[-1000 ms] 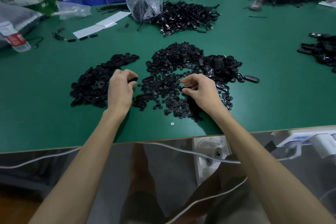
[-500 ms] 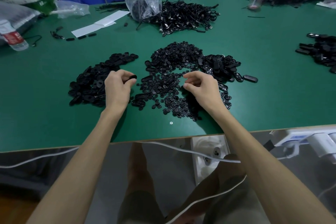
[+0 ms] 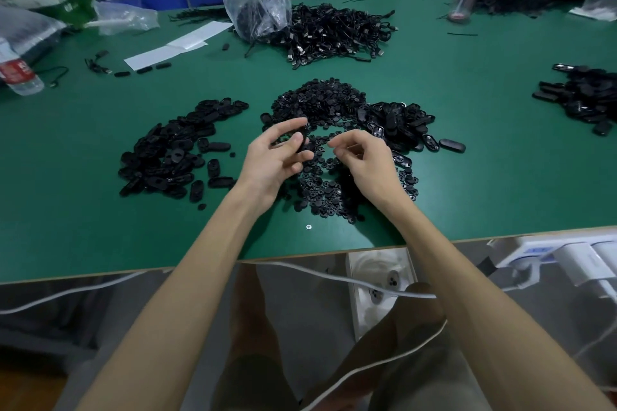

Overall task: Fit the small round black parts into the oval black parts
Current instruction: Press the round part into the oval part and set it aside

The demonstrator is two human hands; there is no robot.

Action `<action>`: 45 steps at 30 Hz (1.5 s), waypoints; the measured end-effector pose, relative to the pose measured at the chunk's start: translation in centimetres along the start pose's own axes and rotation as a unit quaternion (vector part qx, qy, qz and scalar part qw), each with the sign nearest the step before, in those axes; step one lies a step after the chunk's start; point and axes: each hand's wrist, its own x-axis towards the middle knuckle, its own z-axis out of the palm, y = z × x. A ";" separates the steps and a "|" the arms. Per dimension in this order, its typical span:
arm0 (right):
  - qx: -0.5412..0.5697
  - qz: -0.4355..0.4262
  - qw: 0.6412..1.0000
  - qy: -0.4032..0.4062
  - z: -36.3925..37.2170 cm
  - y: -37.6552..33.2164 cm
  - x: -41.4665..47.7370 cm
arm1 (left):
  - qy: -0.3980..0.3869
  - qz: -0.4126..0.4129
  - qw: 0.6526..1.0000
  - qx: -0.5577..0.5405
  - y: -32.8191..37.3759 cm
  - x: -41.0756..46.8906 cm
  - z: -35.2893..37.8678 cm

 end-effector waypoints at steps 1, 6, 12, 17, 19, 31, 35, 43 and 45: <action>0.002 0.006 1.000 0.004 0.0 0.0 0.0 | -0.004 -0.005 1.000 -0.004 0.0 0.1 0.4; 0.026 0.022 0.999 0.034 -0.3 -0.1 -0.1 | -0.018 -0.034 0.999 -0.036 0.1 0.5 1.5; 0.028 0.029 0.999 0.029 -0.3 -0.2 -0.1 | -0.029 -0.039 0.999 -0.020 -0.5 0.8 1.1; 0.037 0.024 0.999 0.031 -0.3 -0.1 -0.1 | 0.004 -0.045 0.999 0.030 -1.0 1.1 1.6; 0.062 0.019 0.998 0.026 -0.3 -0.1 -0.1 | 0.007 -0.028 0.999 0.042 -1.2 1.0 1.6; 0.147 0.024 0.988 0.032 -0.5 0.2 -0.1 | -0.036 0.075 0.990 0.113 -2.1 0.0 1.8; 0.125 0.031 0.991 0.020 -0.4 0.3 0.0 | -0.048 0.088 0.989 0.113 -2.2 -0.2 1.7; 0.141 0.042 0.989 -0.004 -0.3 0.1 -0.1 | -0.048 0.126 0.979 0.155 -2.5 -0.4 2.4; 0.148 0.038 0.988 -0.009 -0.4 0.0 -0.2 | -0.042 0.133 0.978 0.157 -2.5 -0.5 2.3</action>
